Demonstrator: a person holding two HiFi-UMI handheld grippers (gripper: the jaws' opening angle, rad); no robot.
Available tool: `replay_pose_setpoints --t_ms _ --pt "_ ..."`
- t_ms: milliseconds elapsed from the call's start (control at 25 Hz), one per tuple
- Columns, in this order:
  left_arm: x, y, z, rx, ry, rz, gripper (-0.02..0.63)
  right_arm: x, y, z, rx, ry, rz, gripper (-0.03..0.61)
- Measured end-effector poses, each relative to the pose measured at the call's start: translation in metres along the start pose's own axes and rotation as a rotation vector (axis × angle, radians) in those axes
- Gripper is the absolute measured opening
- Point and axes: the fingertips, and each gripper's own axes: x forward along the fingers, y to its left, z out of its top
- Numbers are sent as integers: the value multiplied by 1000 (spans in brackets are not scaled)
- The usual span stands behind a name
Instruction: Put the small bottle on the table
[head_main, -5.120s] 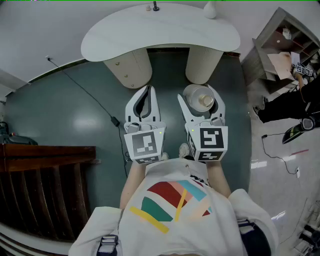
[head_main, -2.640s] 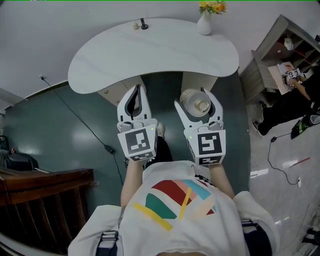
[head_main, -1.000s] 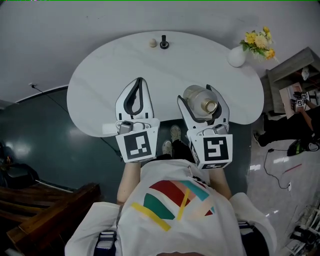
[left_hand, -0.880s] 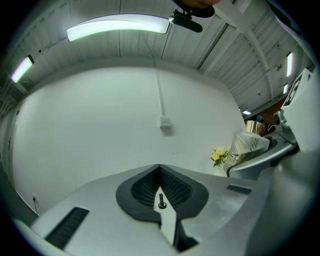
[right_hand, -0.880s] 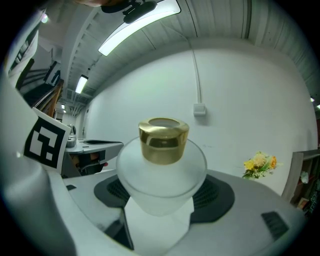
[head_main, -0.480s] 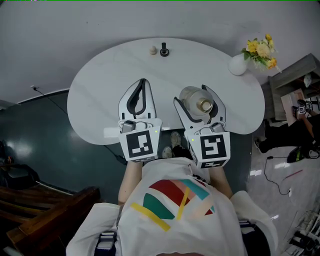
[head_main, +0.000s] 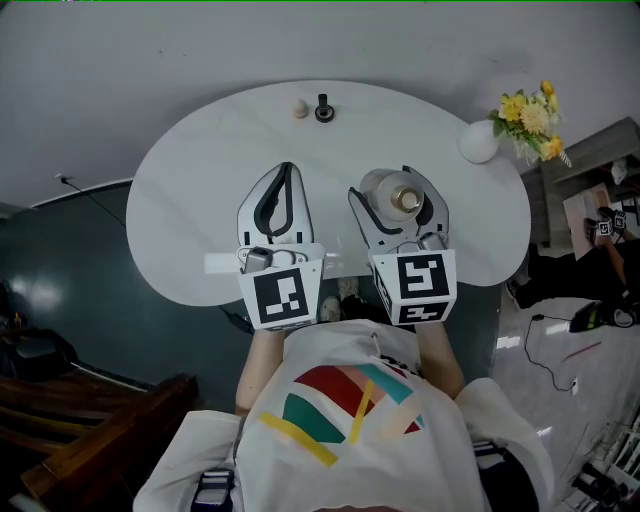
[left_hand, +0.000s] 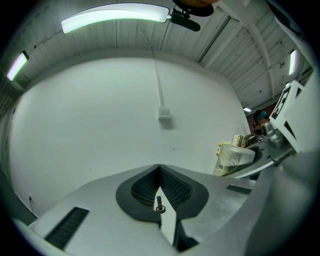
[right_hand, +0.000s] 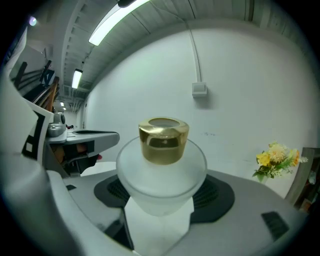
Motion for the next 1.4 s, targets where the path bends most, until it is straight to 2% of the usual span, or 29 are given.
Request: replay_pose_setpoints --t_ms 600,840,1400 --pt "53 3 -25 -12 99 10 17 118 -59 -30 -71 120 0 347" --pt "60 3 -28 15 116 13 17 161 -78 -50 -99 173 15 347" --pt "66 4 -31 9 153 28 17 219 -83 -77 -171 254 55 347"
